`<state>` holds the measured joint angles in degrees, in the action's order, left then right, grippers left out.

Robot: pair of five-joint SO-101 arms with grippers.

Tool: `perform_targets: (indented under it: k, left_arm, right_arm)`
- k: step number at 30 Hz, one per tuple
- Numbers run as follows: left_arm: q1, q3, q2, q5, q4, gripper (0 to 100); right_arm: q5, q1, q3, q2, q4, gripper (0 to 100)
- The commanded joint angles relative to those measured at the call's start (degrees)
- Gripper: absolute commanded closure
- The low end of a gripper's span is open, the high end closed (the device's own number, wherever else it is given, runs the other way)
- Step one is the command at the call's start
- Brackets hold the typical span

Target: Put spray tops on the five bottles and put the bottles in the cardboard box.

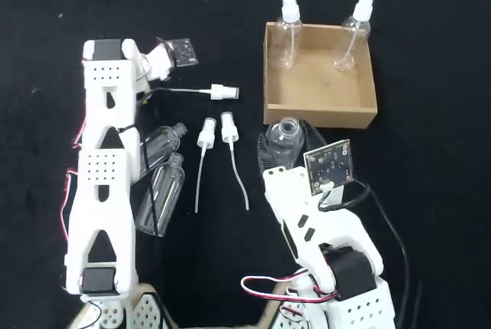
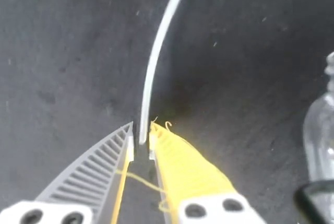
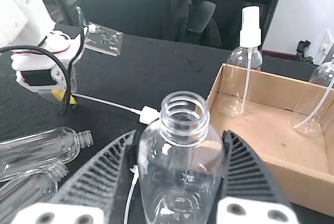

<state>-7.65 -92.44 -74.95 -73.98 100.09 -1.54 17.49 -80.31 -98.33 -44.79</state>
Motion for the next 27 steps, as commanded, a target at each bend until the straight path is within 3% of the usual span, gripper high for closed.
perform_targets:
  k: [1, 9, 14, 17, 20, 27]
  left_arm:
    - [-1.27, -2.86, 7.21, 3.16, 0.70, 94]
    - [-1.36, -2.86, 9.32, 4.75, 0.70, 94]
    - [-1.01, -2.77, 8.88, 4.57, 0.44, 77]
    - [-0.92, -2.77, 8.79, -0.18, -1.58, 69]
    - [-0.84, -2.77, 8.79, -3.69, -3.78, 70]
    - [-0.40, -0.84, 9.41, -3.96, -5.45, 74]
  right_arm:
    - [0.09, 0.44, 0.57, 0.57, -0.35, 80.8]
    - [0.09, 0.44, 0.57, 0.57, -0.35, 80.8]
    - [0.09, 0.44, 0.48, 0.57, -0.35, 80.8]
    - [0.09, 0.44, 0.48, 0.57, -0.35, 80.8]
    - [0.09, 0.44, 0.48, 0.57, -0.35, 80.8]
    - [0.09, 0.44, 0.48, 0.57, -0.26, 80.8]
